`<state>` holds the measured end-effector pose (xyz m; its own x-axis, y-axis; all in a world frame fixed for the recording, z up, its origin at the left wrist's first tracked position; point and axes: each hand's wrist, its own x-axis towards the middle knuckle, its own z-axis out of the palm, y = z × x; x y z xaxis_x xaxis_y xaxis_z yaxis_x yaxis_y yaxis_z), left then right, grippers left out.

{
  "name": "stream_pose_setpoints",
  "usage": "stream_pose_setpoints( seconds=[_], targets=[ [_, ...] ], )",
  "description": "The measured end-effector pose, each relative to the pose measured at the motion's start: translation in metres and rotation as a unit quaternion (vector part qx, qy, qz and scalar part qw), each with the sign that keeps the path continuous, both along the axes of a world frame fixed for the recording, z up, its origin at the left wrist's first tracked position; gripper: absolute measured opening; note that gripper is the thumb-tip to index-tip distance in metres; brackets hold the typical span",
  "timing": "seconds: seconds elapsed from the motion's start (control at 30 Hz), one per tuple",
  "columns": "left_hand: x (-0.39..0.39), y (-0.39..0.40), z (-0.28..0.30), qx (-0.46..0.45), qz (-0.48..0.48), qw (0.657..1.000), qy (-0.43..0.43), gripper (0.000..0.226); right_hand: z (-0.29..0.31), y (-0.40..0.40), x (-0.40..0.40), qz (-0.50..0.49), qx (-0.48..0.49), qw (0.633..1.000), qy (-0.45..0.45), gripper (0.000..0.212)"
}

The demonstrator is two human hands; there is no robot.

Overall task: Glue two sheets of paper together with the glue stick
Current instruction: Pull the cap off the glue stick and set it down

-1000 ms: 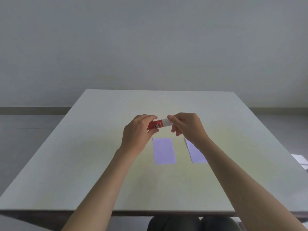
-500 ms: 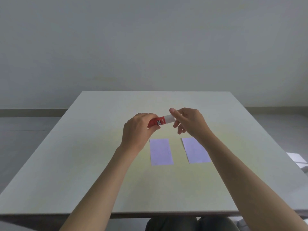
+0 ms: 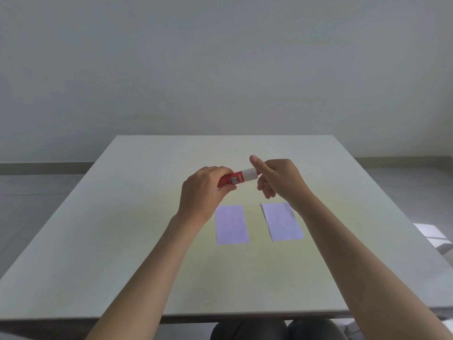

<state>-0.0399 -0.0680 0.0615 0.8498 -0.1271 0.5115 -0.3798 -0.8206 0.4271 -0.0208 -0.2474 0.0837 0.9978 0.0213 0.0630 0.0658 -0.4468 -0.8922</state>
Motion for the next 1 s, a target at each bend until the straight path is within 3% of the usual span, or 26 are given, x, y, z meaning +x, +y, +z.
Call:
stream_pose_setpoints(
  seconds=[0.2, 0.37, 0.53, 0.7, 0.83, 1.0],
  targets=[
    [0.003, 0.000, -0.001, -0.002, 0.002, 1.000, 0.003, 0.022, -0.001, -0.006, 0.004, 0.063, -0.005, 0.998, -0.024, 0.012],
    [0.005, -0.001, -0.002, -0.010, 0.001, 1.000, 0.009, 0.021, -0.002, -0.004, 0.007, 0.066, -0.020, 0.998, 0.006, 0.027],
    [0.009, 0.000, -0.002, -0.031, 0.002, 0.999, 0.018, 0.021, 0.002, -0.010, 0.015, 0.066, 0.003, 0.997, -0.032, 0.012],
    [0.014, 0.004, -0.007, -0.081, 0.005, 0.996, 0.037, 0.021, 0.010, -0.039, 0.046, -0.043, 0.009, 0.994, -0.104, 0.015],
    [0.018, 0.007, -0.015, -0.157, -0.017, 0.985, 0.076, 0.020, -0.016, -0.072, 0.075, -0.155, -0.111, 0.974, -0.124, 0.018],
    [0.022, 0.007, -0.023, -0.238, -0.045, 0.966, 0.094, 0.013, -0.081, -0.103, 0.078, -0.152, -0.242, 0.958, -0.027, 0.031]
  ],
)
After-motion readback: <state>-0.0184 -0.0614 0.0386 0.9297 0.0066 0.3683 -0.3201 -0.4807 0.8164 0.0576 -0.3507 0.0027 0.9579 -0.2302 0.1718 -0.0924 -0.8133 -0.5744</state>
